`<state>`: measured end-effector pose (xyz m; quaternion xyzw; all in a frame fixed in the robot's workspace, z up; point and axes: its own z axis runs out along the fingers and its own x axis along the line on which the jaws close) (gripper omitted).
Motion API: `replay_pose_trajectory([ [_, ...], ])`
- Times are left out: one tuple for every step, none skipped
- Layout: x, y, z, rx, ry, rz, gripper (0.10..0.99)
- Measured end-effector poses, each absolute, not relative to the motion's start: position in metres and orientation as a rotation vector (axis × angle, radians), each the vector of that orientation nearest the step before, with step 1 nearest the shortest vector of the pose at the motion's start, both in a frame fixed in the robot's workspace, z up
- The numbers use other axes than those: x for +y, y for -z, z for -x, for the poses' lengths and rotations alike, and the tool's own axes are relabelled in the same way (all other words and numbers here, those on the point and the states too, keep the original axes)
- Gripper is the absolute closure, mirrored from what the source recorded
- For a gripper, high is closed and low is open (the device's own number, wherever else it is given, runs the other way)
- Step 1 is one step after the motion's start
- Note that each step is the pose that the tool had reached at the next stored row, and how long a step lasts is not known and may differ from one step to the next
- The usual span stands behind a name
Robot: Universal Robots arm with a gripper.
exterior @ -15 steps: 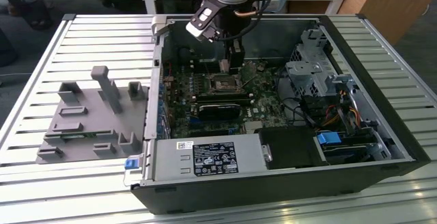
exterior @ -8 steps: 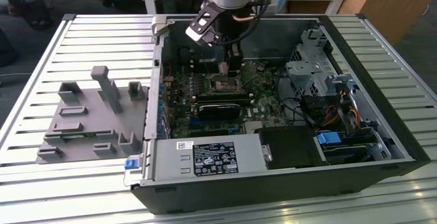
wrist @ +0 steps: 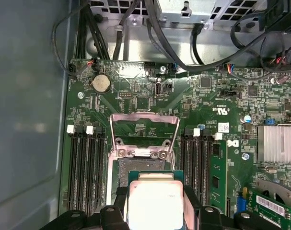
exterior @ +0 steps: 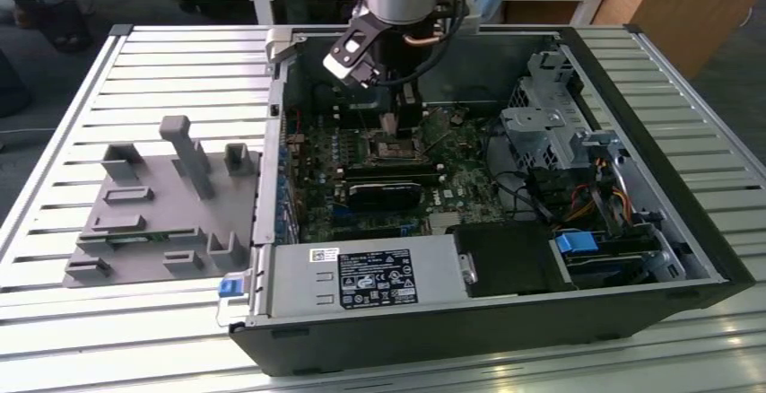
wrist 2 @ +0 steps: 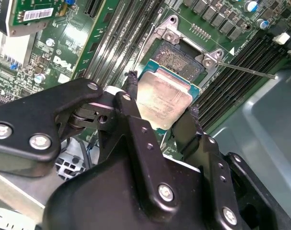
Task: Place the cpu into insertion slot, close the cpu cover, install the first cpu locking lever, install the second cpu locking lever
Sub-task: 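Place the cpu into insertion slot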
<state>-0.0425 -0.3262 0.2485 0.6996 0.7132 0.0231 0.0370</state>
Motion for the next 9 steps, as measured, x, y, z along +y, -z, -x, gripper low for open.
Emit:
replay_pose_trajectory([
  [-0.3261, -0.248, 0.0425, 2.189, -0.071, -2.148, 0.545],
  [-0.3261, -0.2475, 0.0425, 2.189, -0.071, -2.148, 0.545],
  [-0.3261, -0.2472, 0.0425, 2.189, -0.071, -2.148, 0.545],
  [-0.3261, -0.2468, 0.0425, 2.189, -0.071, -2.148, 0.545],
  [-0.3261, -0.2464, 0.0425, 2.189, -0.071, -2.148, 0.545],
  [-0.3261, -0.246, 0.0425, 2.189, -0.072, -2.148, 0.545],
  [-0.3261, -0.2456, 0.0425, 2.189, -0.072, -2.148, 0.545],
  [-0.3261, -0.2451, 0.0425, 2.189, -0.071, -2.148, 0.545],
  [-0.3261, -0.2447, 0.0425, 2.189, -0.072, -2.148, 0.545],
])
